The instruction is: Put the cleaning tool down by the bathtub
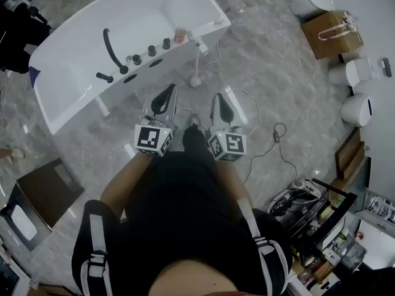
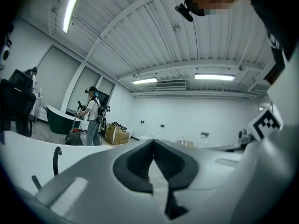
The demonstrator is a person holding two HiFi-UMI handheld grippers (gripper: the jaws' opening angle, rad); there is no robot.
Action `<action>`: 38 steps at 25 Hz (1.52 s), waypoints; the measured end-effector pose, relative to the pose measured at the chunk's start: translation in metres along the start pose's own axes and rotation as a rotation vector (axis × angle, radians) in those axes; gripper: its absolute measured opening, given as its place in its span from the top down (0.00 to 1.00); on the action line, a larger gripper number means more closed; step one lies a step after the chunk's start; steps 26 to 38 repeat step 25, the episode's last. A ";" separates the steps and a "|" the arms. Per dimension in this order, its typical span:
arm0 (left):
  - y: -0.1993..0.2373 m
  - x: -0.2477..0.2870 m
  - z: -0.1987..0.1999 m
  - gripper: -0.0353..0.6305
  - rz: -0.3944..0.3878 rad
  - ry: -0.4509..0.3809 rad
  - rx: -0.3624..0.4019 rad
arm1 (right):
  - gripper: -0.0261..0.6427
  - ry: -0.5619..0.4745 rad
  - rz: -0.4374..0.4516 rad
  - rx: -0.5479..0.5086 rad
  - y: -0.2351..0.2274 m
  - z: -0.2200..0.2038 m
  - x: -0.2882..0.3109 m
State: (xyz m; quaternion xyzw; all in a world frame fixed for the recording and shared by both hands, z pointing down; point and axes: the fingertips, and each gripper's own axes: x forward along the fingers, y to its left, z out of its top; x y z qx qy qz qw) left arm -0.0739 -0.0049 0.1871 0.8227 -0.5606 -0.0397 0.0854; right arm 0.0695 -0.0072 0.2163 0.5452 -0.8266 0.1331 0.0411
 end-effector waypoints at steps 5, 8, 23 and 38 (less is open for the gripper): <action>-0.002 -0.004 -0.003 0.93 -0.006 0.006 0.002 | 0.96 -0.036 0.010 -0.018 0.010 0.007 -0.002; -0.005 -0.004 -0.006 0.93 -0.008 0.011 0.006 | 0.96 -0.041 0.008 -0.015 0.009 0.007 -0.005; -0.010 -0.001 -0.013 0.93 -0.020 0.030 0.008 | 0.96 -0.041 0.036 -0.017 0.016 0.006 -0.006; -0.011 -0.001 -0.012 0.93 -0.022 0.026 0.008 | 0.96 -0.041 0.036 -0.019 0.016 0.007 -0.005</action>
